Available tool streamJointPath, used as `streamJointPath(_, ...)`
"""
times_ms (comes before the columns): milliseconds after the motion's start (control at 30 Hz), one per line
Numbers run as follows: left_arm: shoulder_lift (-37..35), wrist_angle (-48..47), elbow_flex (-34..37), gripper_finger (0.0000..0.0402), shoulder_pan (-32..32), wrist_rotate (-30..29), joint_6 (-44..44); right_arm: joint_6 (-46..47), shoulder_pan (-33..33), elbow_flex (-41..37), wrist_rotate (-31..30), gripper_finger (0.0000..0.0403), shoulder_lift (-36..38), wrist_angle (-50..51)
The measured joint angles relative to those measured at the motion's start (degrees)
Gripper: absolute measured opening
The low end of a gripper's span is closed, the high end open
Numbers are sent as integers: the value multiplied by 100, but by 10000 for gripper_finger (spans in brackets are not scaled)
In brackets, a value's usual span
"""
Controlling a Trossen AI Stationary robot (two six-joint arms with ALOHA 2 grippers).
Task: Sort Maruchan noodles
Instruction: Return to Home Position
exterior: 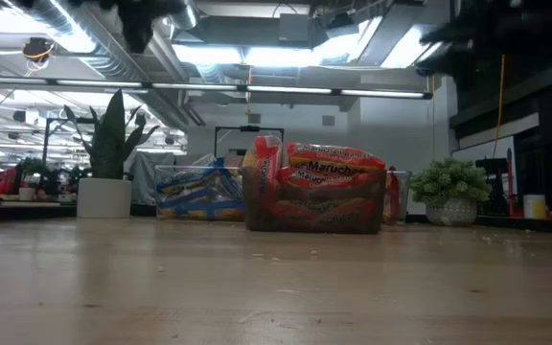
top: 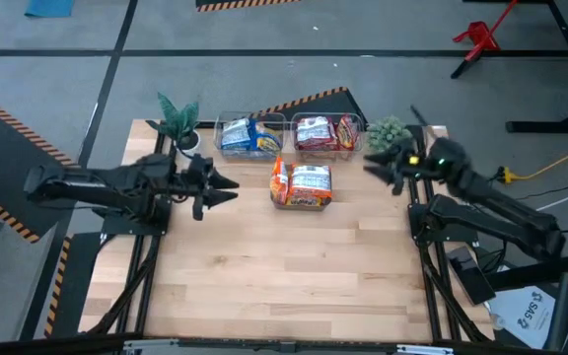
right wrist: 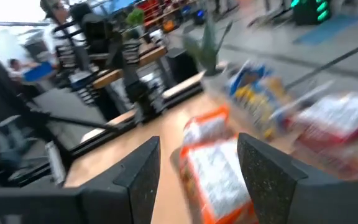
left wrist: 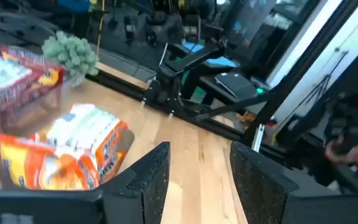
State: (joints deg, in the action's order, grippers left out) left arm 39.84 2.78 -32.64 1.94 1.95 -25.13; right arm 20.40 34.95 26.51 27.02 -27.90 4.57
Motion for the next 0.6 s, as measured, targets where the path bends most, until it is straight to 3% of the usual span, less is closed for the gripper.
streamJointPath(167,-339,1185,1320,163,182,494,-561,680,-757,-1166,-246,198,55,-1197)
streamJointPath(367,-833,2431,2571,163,288,684,-1107,1392,-2204,-1993,-1446,198,-33,-2687)
streamJointPath(500,-1213,2842,3089,163,387,643,-1337,1374,-3168,-1979,-2482,198,-43,-3009)
streamJointPath(600,-1508,2892,3220,163,517,718,-1421,1210,-3472,-1624,-2167,198,256,-2993)
